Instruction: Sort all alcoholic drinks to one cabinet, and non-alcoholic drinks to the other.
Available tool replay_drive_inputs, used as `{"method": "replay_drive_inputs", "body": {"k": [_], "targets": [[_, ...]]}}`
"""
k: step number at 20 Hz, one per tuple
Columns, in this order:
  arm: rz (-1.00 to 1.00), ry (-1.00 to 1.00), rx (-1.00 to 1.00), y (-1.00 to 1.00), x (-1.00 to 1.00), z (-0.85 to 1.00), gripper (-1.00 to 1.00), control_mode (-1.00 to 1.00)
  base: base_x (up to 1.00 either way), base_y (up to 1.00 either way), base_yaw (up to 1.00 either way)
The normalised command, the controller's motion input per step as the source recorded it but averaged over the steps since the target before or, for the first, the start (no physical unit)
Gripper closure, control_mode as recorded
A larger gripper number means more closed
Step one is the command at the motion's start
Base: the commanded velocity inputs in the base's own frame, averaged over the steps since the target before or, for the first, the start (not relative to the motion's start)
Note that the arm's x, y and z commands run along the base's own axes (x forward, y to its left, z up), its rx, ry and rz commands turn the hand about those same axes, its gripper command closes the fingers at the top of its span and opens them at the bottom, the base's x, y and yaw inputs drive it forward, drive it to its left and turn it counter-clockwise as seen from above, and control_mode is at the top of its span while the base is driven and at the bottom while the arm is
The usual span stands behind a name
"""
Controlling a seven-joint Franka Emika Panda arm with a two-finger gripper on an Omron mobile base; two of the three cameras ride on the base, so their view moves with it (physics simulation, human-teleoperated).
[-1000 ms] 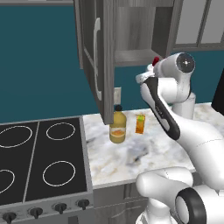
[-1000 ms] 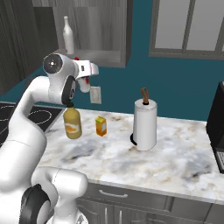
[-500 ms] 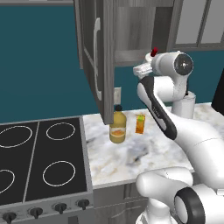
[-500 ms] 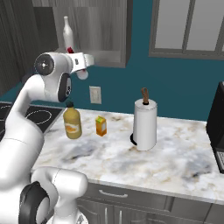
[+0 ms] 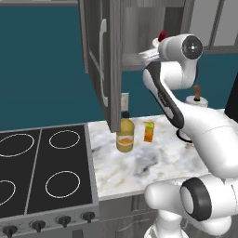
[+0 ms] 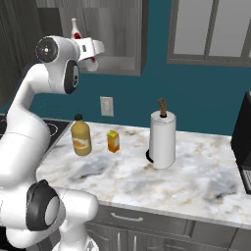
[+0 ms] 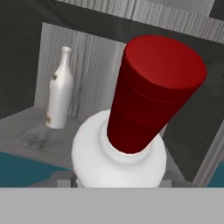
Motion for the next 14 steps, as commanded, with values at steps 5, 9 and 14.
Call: {"method": "replay_drive_inputs", "body": {"k": [5,9,14], "targets": [[0.0,0.0,0.0,0.0,0.41,0.12,1.0,-1.0,0.0,0.0,0.0],[0.0,0.0,0.0,0.0,0.66,-0.27,1.0,-1.0,0.0,0.0,0.0],[0.0,0.04,0.0,0.0,0.77,-0.31,1.0,-1.0,0.0,0.0,0.0]]}}
